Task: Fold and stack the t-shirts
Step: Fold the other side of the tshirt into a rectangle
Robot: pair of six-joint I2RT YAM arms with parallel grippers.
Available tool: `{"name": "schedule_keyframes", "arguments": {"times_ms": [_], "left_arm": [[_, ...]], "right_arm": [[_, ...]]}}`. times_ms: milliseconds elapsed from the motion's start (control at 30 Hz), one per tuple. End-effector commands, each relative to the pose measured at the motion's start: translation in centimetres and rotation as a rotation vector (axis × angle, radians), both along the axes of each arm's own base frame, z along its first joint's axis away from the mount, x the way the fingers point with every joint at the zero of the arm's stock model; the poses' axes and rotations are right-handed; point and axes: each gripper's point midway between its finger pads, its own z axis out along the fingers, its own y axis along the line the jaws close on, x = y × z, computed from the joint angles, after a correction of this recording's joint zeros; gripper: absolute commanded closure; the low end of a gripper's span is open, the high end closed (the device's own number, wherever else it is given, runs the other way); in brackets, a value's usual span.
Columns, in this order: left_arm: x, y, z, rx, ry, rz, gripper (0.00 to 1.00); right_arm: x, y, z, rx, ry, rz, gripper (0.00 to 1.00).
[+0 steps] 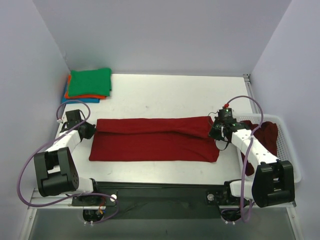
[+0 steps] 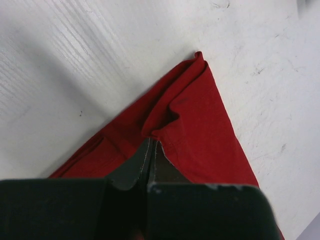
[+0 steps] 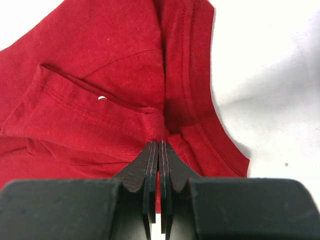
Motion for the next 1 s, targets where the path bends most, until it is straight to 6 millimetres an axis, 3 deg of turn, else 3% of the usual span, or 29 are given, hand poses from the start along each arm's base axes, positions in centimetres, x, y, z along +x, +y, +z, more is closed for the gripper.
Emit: {"name": "schedule_keyframes", "arguments": {"times_ms": [0,267,500,600,667,700,800,900,967], "left_arm": [[0.9,0.9,1.7,0.028,-0.043,0.023,1.00],[1.1,1.8,2.7,0.053,-0.048,0.048,1.00],[0.3,1.7,1.6,0.049,-0.020,0.046,1.00],[-0.3,1.5,0.9,0.039,-0.004,0.045,0.99],[-0.4,1.4,1.1,0.034,-0.008,0.044,0.79],[-0.4,1.2,1.3,0.032,-0.012,0.036,0.60],[0.2,1.4,2.9,0.068,-0.050,0.002,0.33],[0.6,1.0,4.4,0.074,-0.062,-0.054,0.31],[0.8,0.5,5.0,0.081,-0.070,-0.077,0.30]], "right_arm": [[0.2,-0.4,0.8,-0.016,-0.026,-0.016,1.00],[0.0,-0.8,2.0,-0.030,-0.051,-0.023,1.00],[-1.2,-0.7,0.0,-0.017,-0.017,-0.021,0.99],[-1.7,0.1,-1.2,0.019,-0.003,-0.003,0.82],[-1.9,0.4,-1.4,0.033,0.001,0.014,0.68],[-2.1,0.6,-1.3,0.041,-0.001,0.026,0.65],[-1.6,0.8,0.1,0.042,-0.044,0.049,0.54],[-0.4,1.5,1.2,0.034,-0.057,0.085,0.53],[1.7,2.3,2.9,0.022,-0.093,0.106,0.52]]}}
